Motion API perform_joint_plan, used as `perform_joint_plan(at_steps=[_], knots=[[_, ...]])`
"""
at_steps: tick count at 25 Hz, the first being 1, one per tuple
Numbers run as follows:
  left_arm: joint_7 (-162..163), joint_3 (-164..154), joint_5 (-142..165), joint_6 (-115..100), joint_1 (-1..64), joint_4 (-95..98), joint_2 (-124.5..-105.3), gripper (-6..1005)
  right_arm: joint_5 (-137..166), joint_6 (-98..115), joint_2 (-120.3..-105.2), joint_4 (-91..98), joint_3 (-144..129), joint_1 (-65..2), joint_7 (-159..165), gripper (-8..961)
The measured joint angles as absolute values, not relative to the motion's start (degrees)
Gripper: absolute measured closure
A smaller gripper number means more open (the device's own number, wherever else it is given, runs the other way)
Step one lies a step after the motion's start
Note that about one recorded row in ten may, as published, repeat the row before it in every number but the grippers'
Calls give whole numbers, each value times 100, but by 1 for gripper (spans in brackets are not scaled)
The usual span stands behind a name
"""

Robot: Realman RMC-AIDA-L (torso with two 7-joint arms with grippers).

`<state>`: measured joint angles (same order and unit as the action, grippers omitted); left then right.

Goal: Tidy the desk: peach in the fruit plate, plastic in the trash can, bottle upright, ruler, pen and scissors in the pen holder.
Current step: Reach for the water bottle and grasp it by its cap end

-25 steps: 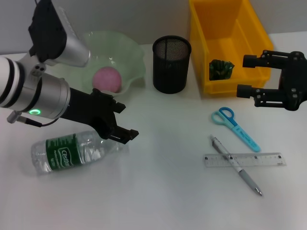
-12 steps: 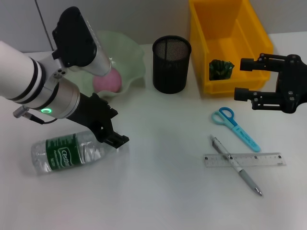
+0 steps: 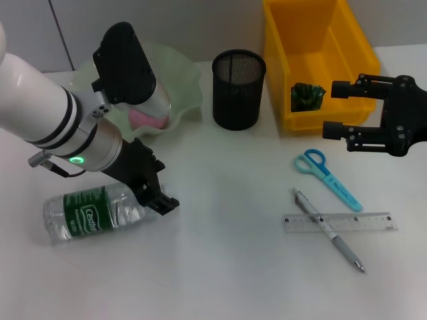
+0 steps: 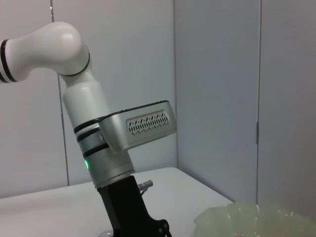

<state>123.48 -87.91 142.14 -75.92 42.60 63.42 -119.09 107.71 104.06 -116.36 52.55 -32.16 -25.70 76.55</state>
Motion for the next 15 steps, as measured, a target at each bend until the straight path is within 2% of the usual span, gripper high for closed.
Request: perform_joint_plan(at_steps=[15], knots=[[12561,-9101,14215,-7527,4408,6209,-11909,224,10788,10334,-11657,5256,-3227,-2593,7654,212]])
